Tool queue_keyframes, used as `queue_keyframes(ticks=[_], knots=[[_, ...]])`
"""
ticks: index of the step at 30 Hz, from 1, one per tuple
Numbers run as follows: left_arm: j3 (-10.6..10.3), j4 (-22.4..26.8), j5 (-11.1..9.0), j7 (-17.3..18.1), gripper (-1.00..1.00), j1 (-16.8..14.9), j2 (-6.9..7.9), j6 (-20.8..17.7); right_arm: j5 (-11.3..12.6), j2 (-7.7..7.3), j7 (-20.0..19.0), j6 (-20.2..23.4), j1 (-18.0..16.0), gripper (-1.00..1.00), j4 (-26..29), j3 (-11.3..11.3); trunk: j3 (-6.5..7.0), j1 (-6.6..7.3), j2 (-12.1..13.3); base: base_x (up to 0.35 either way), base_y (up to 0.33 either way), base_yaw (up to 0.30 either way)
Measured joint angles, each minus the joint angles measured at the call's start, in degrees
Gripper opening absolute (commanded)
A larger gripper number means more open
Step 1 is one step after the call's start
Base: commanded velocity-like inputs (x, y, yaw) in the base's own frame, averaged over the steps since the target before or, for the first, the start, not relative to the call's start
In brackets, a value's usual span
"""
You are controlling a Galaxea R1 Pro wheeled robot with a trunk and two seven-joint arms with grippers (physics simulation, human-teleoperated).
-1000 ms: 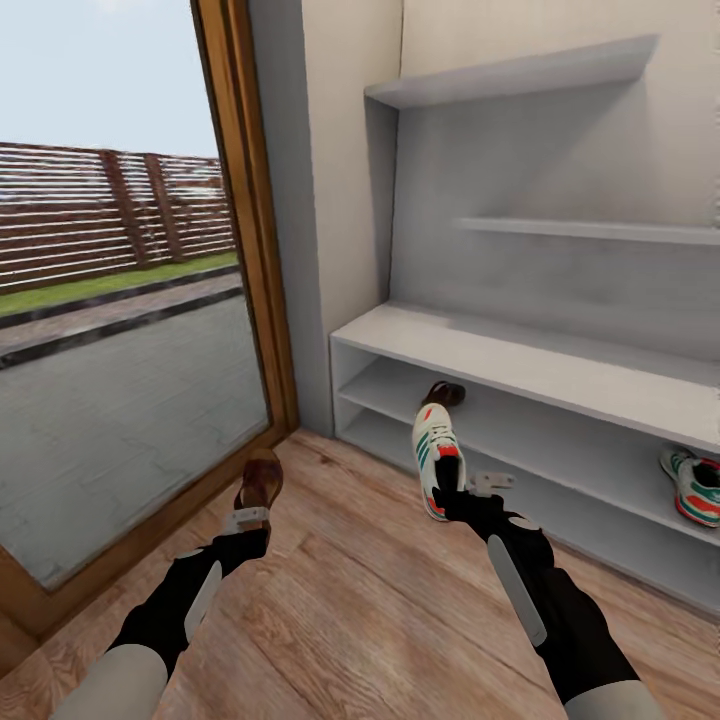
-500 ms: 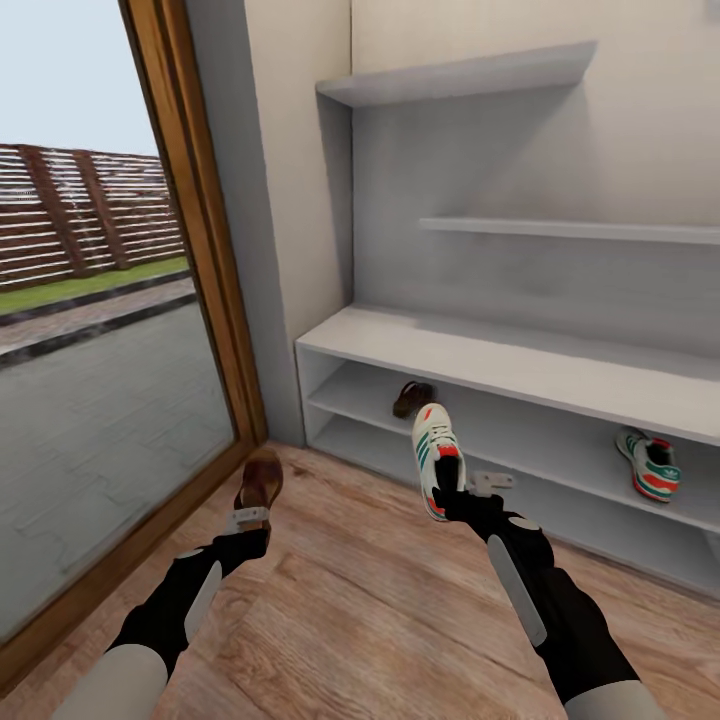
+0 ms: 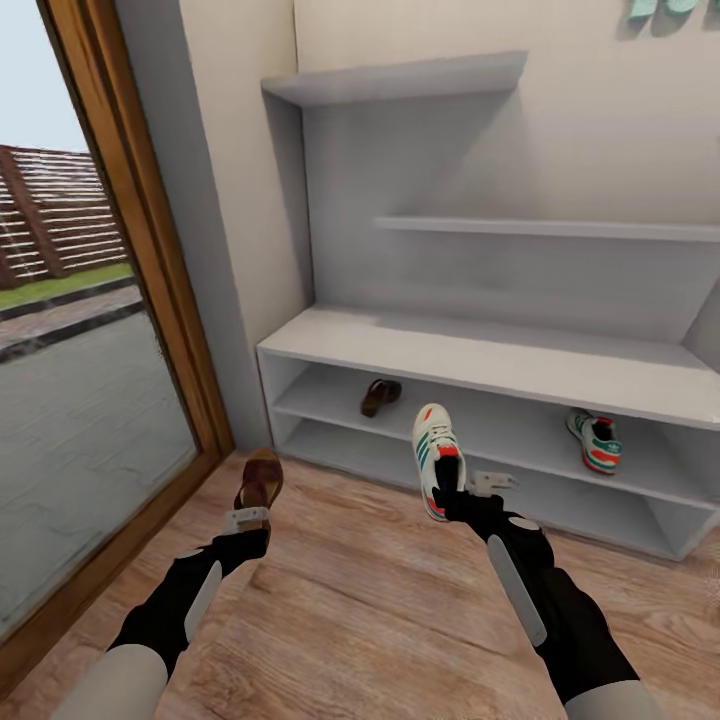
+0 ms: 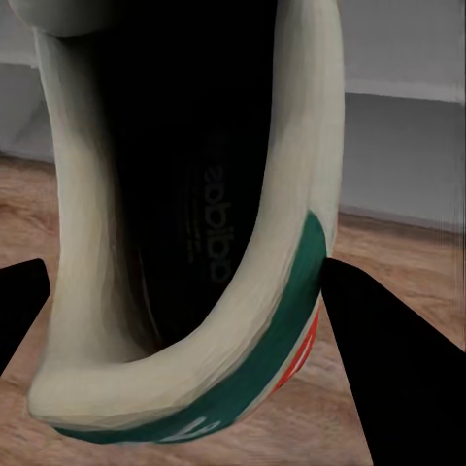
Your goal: Pick up the two gym shoes and the two sandals from the corridor floor and place them onto the hallstand (shoe rack) in the corridor, making sure they are on the rack and not on the floor. Arrange them so the two gym shoes are next to each other and the two sandals are next to each other.
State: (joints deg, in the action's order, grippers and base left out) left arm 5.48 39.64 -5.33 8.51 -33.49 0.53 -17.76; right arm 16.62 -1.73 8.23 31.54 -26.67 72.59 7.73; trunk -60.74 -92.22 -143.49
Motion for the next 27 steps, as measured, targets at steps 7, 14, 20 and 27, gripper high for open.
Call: queue_keyframes(ticks=[7, 14, 20, 27], knots=[[0.0, 0.0, 0.0, 0.0, -1.00, 0.0, 0.00, 0.0, 0.0, 0.02, 0.0, 0.0, 0.0, -1.00, 0.0, 0.0, 0.00, -0.01, 0.0, 0.031, 0.125, -0.266], [0.0, 0.0, 0.0, 0.0, -1.00, 0.0, 0.00, 0.0, 0.0, 0.01, 0.0, 0.0, 0.0, -1.00, 0.0, 0.0, 0.00, -0.01, 0.0, 0.001, 0.003, -0.266], [0.0, 0.0, 0.0, 0.0, -1.00, 0.0, 0.00, 0.0, 0.0, 0.00, 0.0, 0.0, 0.0, -1.00, 0.0, 0.0, 0.00, -0.01, 0.0, 0.000, 0.000, -0.266], [0.0, 0.0, 0.0, 0.0, -1.00, 0.0, 0.00, 0.0, 0.0, 0.02, 0.0, 0.0, 0.0, -1.00, 0.0, 0.0, 0.00, -0.01, 0.0, 0.000, 0.000, -0.266]])
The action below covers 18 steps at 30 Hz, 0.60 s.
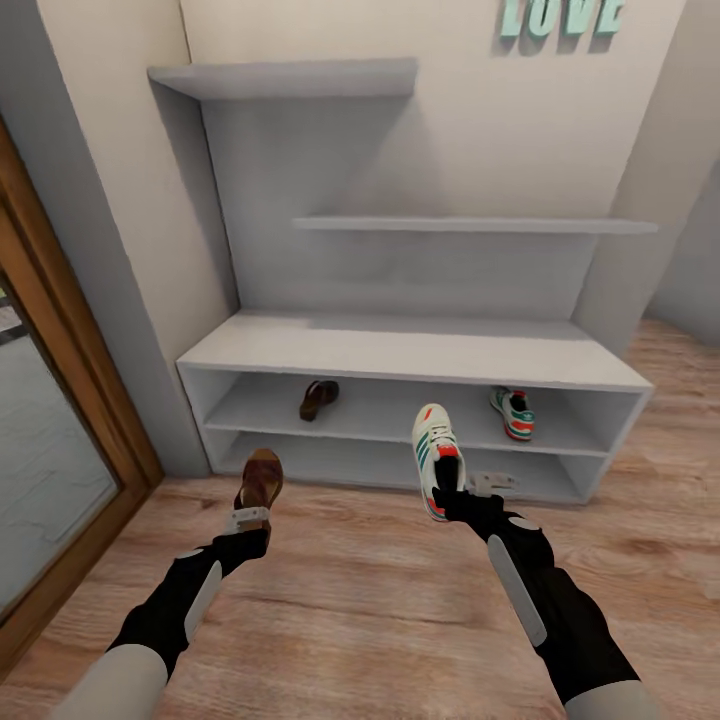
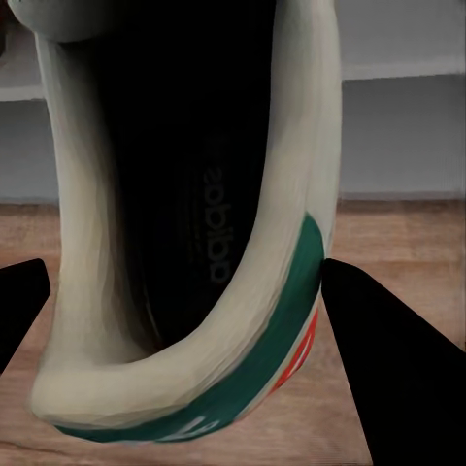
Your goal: Pick up the two gym shoes and the two sandals from the corridor floor and place them onto the hallstand (shoe rack) in the corridor, making sure they are on the rack and not on the floor. Arrange them so the two gym shoes are next to each other and the two sandals are next to each other.
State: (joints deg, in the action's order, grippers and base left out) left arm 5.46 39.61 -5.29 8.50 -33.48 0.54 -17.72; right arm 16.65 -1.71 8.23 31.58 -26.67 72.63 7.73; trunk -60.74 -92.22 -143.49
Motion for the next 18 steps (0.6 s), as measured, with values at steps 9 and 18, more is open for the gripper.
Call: queue_keyframes(ticks=[9, 18], knots=[[0.0, 0.0, 0.0, 0.0, -1.00, 0.0, 0.00, 0.0, 0.0, 0.00, 0.0, 0.0, 0.0, -1.00, 0.0, 0.0, 0.00, 0.00, 0.0, 0.000, 0.157, -0.251], [0.0, 0.0, 0.0, 0.0, -1.00, 0.0, 0.01, 0.0, -0.1, -0.03, 0.0, 0.0, 0.0, -1.00, -0.1, 0.0, 0.00, 0.00, 0.0, 0.000, 0.078, -0.029]])
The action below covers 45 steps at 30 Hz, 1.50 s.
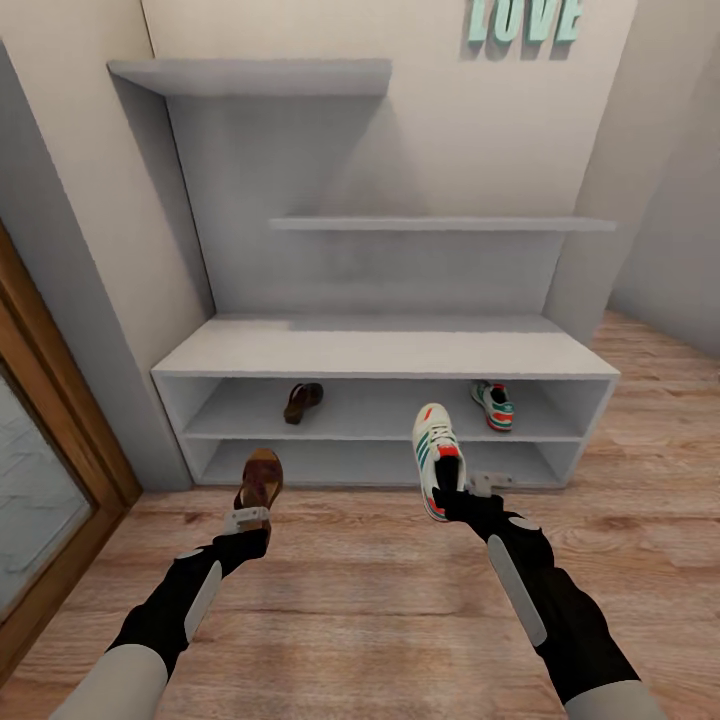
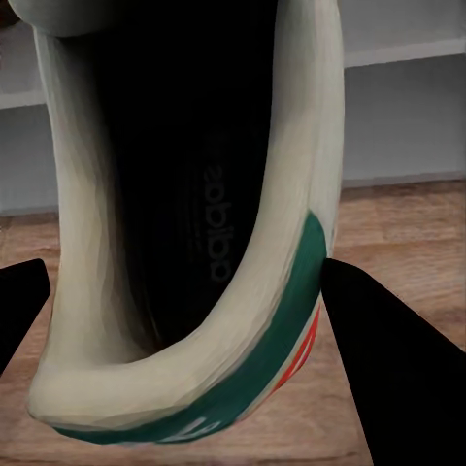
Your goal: Pick up the two gym shoes and the two sandals from the corridor floor and place them onto the hallstand (shoe rack) in the corridor, making sure they are on the rack and not on the floor. Arrange them so the two gym shoes are next to each other and the two sandals are next to each other.
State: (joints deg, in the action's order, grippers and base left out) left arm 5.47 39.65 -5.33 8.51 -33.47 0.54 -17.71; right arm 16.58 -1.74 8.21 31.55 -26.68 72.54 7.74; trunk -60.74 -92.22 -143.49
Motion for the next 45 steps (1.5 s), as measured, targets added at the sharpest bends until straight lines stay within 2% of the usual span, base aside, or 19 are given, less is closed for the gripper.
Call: queue_keyframes(ticks=[3, 5, 9, 17, 24, 32, 33, 34, 35, 36, 37, 38, 39, 40, 42, 43, 45], knots=[[0.0, 0.0, 0.0, 0.0, -1.00, 0.0, 0.00, 0.1, 0.0, -0.03, -0.1, 0.0, 0.0, -1.00, 0.0, 0.0, 0.00, 0.00, 0.0, 0.000, 0.003, -0.001], [0.1, -0.2, 0.7, -0.4, -1.00, 0.7, 0.12, 0.7, 1.0, 0.62, 0.3, -0.1, 0.1, -1.00, -0.7, 0.7, 0.00, 0.00, 0.0, 0.000, 0.000, 0.000], [0.3, -0.4, 0.6, -0.4, -1.00, 0.8, 0.16, 2.0, 3.0, 1.88, 0.3, -1.1, 0.1, -1.00, -2.0, 2.1, 0.00, 0.00, 0.0, 0.000, 0.000, 0.000], [0.3, -0.3, 0.6, -0.5, -1.00, 0.8, 0.18, 2.4, 2.8, 4.40, 0.4, -1.2, 0.1, -1.00, -4.6, 4.8, 0.00, 0.00, 0.0, -0.003, 0.000, 0.000], [0.3, -0.3, 0.6, -0.5, -1.00, 0.8, 0.16, 2.4, 2.9, 4.40, 0.5, -1.2, 0.1, -1.00, -6.2, 7.1, 0.00, -0.03, 0.0, -0.219, 0.000, 0.000], [0.3, -0.3, 0.7, -0.5, -1.00, 0.8, 0.14, 2.4, 3.2, 4.30, 0.5, -1.3, 0.1, -1.00, -6.5, 9.7, 0.00, 0.00, 0.0, -0.033, 0.000, 0.000], [0.3, -0.3, 0.7, -0.5, -1.00, 0.8, 0.15, 2.4, 3.5, 4.20, 0.4, -1.4, 0.1, -1.00, -6.5, 11.1, 0.00, 0.00, 0.0, -0.003, 0.000, 0.000], [0.3, -0.3, 0.7, -0.5, -1.00, 0.8, 0.17, 2.4, 2.4, 3.64, 0.5, -1.2, 0.1, -1.00, -6.7, 9.6, 0.00, 0.00, 0.0, -0.002, 0.000, 0.000], [0.3, -0.3, 0.7, -0.5, -1.00, 0.8, 0.17, 2.4, 2.3, 2.66, 0.5, -1.2, 0.1, -1.00, -7.2, 7.1, 0.00, 0.00, 0.0, 0.000, 0.000, 0.000], [0.3, -0.3, 0.7, -0.5, -1.00, 0.8, 0.22, 2.4, 3.2, 1.17, 0.4, -1.3, 0.1, -1.00, -8.2, 2.2, 0.00, 0.00, 0.0, 0.000, 0.000, 0.000], [0.3, -0.3, 0.7, -0.5, -1.00, 0.8, 0.24, 2.4, 2.1, 0.13, 0.3, -1.1, 0.1, -1.00, -8.7, -3.9, 0.00, 0.00, 0.0, 0.000, 0.000, 0.000], [0.3, -0.3, 0.8, -0.5, -1.00, 0.8, 0.25, 2.4, 1.8, -0.57, 0.4, -1.2, 0.1, -1.00, -9.0, -7.1, 0.00, 0.00, 0.0, 0.000, 0.000, 0.000], [0.2, -0.4, 0.8, -0.5, -1.00, 0.8, 0.25, 2.4, 4.1, -1.24, 0.2, -1.5, 0.1, -1.00, -9.4, -12.1, 0.00, 0.00, 0.0, 0.000, 0.000, 0.000], [0.3, -0.3, 0.8, -0.5, -1.00, 0.8, 0.27, 2.4, 1.9, -1.70, 0.6, -1.2, 0.1, -1.00, -9.5, -19.8, 0.00, 0.00, 0.0, 0.000, 0.000, 0.000], [0.3, -0.3, 0.8, -0.5, -1.00, 0.8, 0.27, 2.4, 3.1, -3.23, 0.2, -1.4, 0.1, -1.00, -9.6, -23.1, 0.00, 0.00, 0.0, 0.000, 0.000, 0.000], [0.3, -0.3, 0.8, -0.5, -1.00, 0.8, 0.27, 2.4, 2.3, -5.27, 0.3, -1.2, 0.1, -1.00, -9.6, -25.8, 0.00, 0.00, 0.0, 0.000, 0.000, 0.000], [0.3, -0.3, 0.8, -0.5, -1.00, 0.8, 0.25, 2.4, 2.4, -8.97, 0.3, -1.2, 0.1, -1.00, -9.6, -27.9, 0.00, 0.00, 0.0, 0.000, 0.000, 0.000]])
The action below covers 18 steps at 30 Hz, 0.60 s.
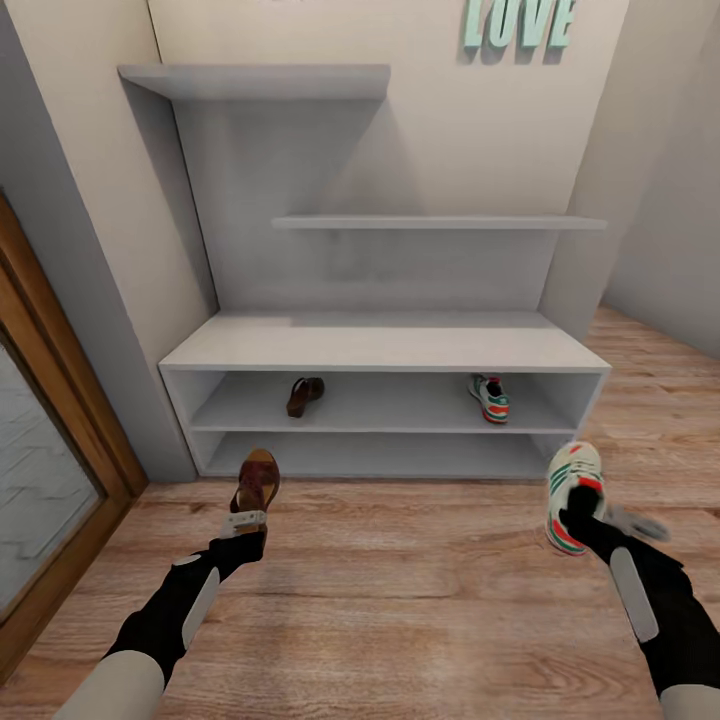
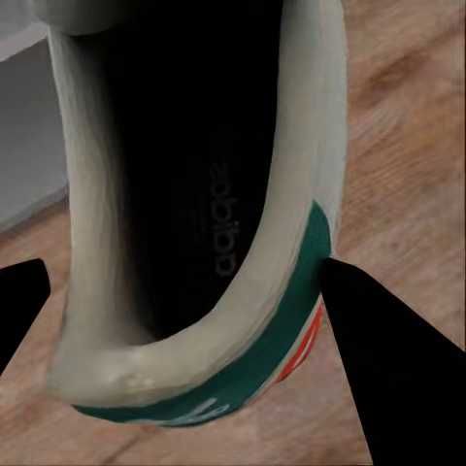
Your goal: Pick up the two gym shoes and the two sandals from the corridor floor and place them onto the hallstand (shoe rack) in the corridor, making sure they are on the rack and not on the floor. Arrange them so the two gym shoes are next to each other and the two sandals are next to each other.
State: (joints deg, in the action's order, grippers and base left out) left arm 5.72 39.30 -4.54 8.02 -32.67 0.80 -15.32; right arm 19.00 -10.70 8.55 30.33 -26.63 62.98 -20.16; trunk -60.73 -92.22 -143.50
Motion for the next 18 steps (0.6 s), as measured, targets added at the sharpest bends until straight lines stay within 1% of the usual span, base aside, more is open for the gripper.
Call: queue_keyframes(ticks=[1, 2, 3, 4, 5, 6, 7, 8, 9, 11, 12, 13, 15, 17, 18], knots=[[0.0, 0.0, 0.0, 0.0, -1.00, 0.0, -0.02, 0.0, -0.1, -1.97, 0.0, 0.0, 0.0, -1.00, 0.0, -0.9, 0.00, 0.00, 0.0, 0.000, 0.000, 0.000], [0.0, 0.0, 0.0, 0.0, -1.00, 0.0, -0.04, 0.0, 0.2, -3.03, -0.1, 0.0, 0.0, -1.00, -0.1, -1.4, 0.00, 0.00, 0.0, 0.000, 0.000, 0.000], [0.0, 0.0, 0.0, 0.0, -1.00, 0.0, -0.05, 0.0, 0.4, -4.83, 0.0, 0.0, 0.0, -1.00, -0.1, -2.7, 0.00, 0.00, 0.0, 0.000, 0.000, 0.000], [0.0, 0.0, 0.0, 0.0, -1.00, 0.0, -0.05, 0.0, -0.4, -6.63, 0.0, 0.1, 0.0, -1.00, -0.1, -4.5, 0.00, 0.00, 0.0, 0.000, 0.000, 0.000], [0.0, 0.0, 0.0, 0.0, -1.00, 0.0, -0.06, 0.0, 0.7, -8.02, -0.2, 0.0, 0.0, -1.00, -0.1, -6.4, 0.00, 0.00, 0.0, 0.000, 0.000, 0.000], [0.0, 0.0, 0.0, 0.0, -1.00, 0.0, -0.08, -0.1, -0.2, -9.11, -0.2, 0.1, 0.0, -1.00, -0.1, -8.8, 0.00, 0.00, 0.0, 0.000, 0.000, 0.000], [0.0, 0.0, 0.0, -0.1, -1.00, 0.0, -0.12, -0.1, 0.8, -10.48, -0.3, -0.1, 0.0, -1.00, -0.1, -12.4, 0.00, 0.00, 0.0, 0.000, 0.000, 0.000], [0.0, 0.0, 0.0, -0.1, -1.00, 0.0, -0.13, -0.1, -0.6, -11.53, -0.2, 0.1, 0.0, -1.00, -0.1, -15.7, 0.00, 0.00, 0.0, 0.000, 0.000, 0.000], [0.0, 0.0, 0.0, -0.1, -1.00, 0.0, -0.14, -0.1, 0.5, -12.09, -0.2, 0.0, 0.0, -1.00, -0.1, -16.8, 0.00, 0.00, 0.0, 0.000, 0.000, 0.000], [0.0, 0.0, 0.0, -0.1, -1.00, 0.0, -0.15, -0.2, -0.3, -14.39, -0.2, 0.1, 0.0, -1.00, -0.1, -21.8, 0.00, 0.00, 0.0, 0.000, 0.000, 0.000], [0.0, 0.0, 0.0, -0.2, -1.00, 0.0, -0.16, -0.3, 0.5, -15.46, -0.3, 0.0, 0.0, -1.00, -0.2, -23.9, 0.00, 0.00, 0.0, 0.000, 0.000, 0.000], [0.0, 0.1, 0.0, -0.2, -1.00, 0.0, -0.15, -0.3, -0.3, -16.40, -0.2, 0.1, 0.0, -1.00, -0.2, -25.8, 0.00, 0.00, 0.0, 0.000, 0.000, 0.000], [0.0, 0.1, 0.0, -0.2, -1.00, -0.1, -0.20, -0.4, -0.1, -18.05, -0.2, 0.0, 0.0, -1.00, -0.3, -28.9, 0.00, 0.00, 0.0, 0.000, 0.000, 0.000], [0.0, 0.1, 0.0, -0.2, -1.00, -0.1, -0.27, -0.5, -0.2, -19.49, -0.2, 0.1, 0.0, -1.00, -0.3, -31.3, 0.00, 0.00, 0.0, 0.000, 0.000, 0.000], [0.0, 0.1, 0.0, -0.2, -1.00, -0.1, -0.30, -0.5, 0.2, -20.05, -0.2, 0.0, 0.0, -1.00, -0.3, -32.3, 0.00, 0.00, 0.0, 0.000, 0.000, 0.000]])
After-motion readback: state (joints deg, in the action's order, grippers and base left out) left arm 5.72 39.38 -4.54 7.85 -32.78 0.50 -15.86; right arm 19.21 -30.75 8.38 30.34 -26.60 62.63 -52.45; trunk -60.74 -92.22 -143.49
